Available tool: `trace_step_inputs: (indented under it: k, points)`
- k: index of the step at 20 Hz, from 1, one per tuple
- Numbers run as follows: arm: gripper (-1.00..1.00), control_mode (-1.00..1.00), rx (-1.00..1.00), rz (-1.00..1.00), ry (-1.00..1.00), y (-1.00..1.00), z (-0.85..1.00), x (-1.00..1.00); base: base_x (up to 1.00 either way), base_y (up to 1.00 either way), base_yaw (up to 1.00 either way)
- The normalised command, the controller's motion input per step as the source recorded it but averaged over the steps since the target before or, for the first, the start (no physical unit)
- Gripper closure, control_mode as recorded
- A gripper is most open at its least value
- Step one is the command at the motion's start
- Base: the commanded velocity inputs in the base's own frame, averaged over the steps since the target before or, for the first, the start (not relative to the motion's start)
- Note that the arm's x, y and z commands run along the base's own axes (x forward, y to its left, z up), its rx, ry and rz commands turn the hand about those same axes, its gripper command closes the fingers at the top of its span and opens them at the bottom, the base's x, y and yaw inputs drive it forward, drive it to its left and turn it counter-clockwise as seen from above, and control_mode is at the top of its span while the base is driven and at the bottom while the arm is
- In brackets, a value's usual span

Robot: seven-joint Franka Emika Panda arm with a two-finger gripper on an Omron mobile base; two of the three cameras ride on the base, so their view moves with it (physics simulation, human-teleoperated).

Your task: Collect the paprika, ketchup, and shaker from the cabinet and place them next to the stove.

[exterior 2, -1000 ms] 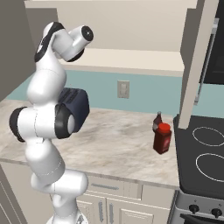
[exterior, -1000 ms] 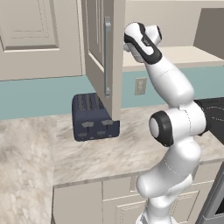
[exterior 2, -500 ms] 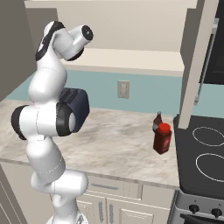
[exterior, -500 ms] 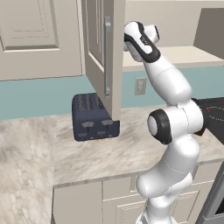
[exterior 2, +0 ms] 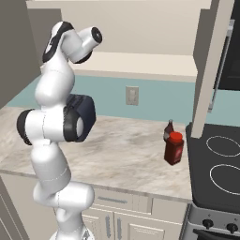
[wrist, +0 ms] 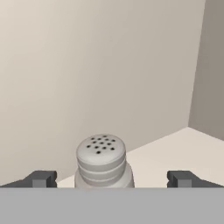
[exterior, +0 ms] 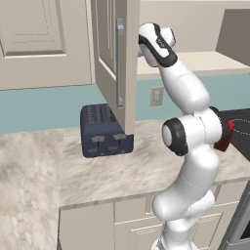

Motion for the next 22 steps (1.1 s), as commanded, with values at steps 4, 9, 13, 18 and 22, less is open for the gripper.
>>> trace_step_inputs:
  k: [4, 9, 13, 18, 22]
  points:
    - [-1.00, -1.00, 0.00, 0.06, 0.00, 0.00, -0.02, 0.08, 0.00, 0.00, 0.00]
    - [1.00, -1.00, 0.00, 0.06, 0.00, 0.11, -0.09, 0.02, 0.00, 0.00, 0.00]
    - [1.00, -1.00, 0.00, 0.07, 0.00, 0.20, -0.12, 0.00, 0.00, 0.00, 0.00]
    - [1.00, -1.00, -0.02, 0.04, 0.01, 0.29, -0.12, 0.00, 0.00, 0.00, 0.00]
    - [1.00, -1.00, -0.03, 0.03, 0.01, 0.24, -0.05, 0.00, 0.00, 0.00, 0.00]
